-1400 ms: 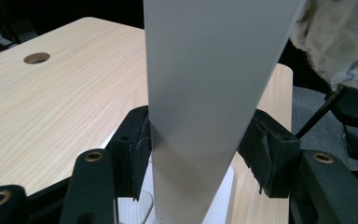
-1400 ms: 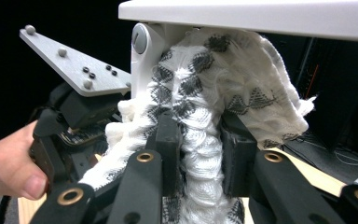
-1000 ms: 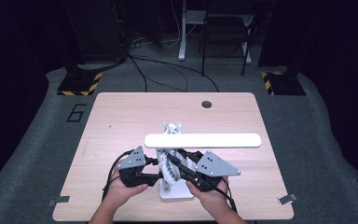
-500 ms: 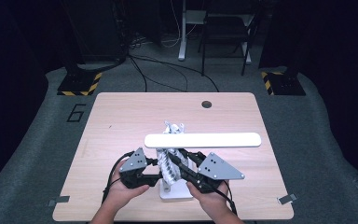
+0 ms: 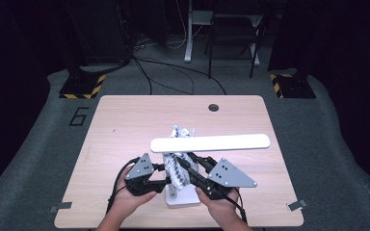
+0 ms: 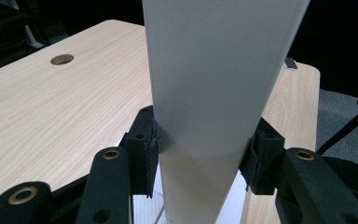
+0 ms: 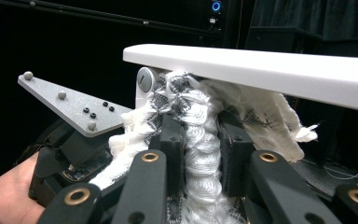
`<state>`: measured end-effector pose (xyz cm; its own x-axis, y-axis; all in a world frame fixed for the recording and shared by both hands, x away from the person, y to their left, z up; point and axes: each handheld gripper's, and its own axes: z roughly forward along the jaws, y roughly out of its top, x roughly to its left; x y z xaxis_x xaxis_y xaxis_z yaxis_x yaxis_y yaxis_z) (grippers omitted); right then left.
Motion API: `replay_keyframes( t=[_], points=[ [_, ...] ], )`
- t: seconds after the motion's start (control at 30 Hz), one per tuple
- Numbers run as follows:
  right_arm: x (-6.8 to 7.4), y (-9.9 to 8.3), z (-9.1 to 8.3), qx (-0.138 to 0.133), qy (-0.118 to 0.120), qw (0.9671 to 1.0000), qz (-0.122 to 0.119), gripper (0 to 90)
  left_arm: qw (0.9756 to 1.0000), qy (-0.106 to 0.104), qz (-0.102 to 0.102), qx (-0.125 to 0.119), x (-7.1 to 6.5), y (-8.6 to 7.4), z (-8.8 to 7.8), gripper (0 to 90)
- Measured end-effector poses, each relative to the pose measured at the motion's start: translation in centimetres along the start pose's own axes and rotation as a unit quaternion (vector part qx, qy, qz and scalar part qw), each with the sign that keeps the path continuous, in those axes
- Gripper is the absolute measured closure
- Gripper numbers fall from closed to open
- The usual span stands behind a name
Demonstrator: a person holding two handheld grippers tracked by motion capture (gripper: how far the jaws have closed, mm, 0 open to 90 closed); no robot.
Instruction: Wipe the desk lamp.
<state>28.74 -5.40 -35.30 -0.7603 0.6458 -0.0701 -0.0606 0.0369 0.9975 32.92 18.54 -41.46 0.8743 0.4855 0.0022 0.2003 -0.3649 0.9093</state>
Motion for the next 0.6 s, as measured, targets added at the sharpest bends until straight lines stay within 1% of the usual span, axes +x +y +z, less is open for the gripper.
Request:
replay_keyframes(
  t=[0.13, 0.17, 0.23, 0.47, 0.5, 0.6],
  points=[
    [-0.1, 0.1, -0.4, 0.001, -0.003, 1.0, 0.002, 74.8, 1.0, 0.004, -0.001, -0.004, -0.1, -0.1, 0.1, 53.9],
    [-0.3, 0.1, -0.6, -0.002, -0.003, 1.0, -0.004, 74.8, 1.0, 0.005, -0.001, -0.006, -0.1, -0.1, 0.1, 53.9],
    [-0.3, 0.1, -0.8, -0.003, -0.006, 1.0, 0.0, 74.8, 1.0, 0.006, 0.004, -0.001, -0.1, -0.1, 0.0, 53.9],
    [-0.8, 0.1, -1.6, -0.005, -0.017, 0.9998, 0.0, 74.8, 1.0, 0.007, 0.004, -0.001, -0.1, -0.1, 0.0, 53.9],
    [-1.0, 0.1, -1.8, -0.005, -0.02, 0.9998, -0.004, 74.8, 1.0, 0.008, 0.004, -0.002, -0.1, -0.1, 0.0, 54.0],
    [-1.2, 0.1, -2.0, -0.006, -0.024, 0.9997, 0.001, 74.8, 1.0, 0.005, 0.004, 0.001, -0.1, -0.1, 0.0, 54.0]
  ],
)
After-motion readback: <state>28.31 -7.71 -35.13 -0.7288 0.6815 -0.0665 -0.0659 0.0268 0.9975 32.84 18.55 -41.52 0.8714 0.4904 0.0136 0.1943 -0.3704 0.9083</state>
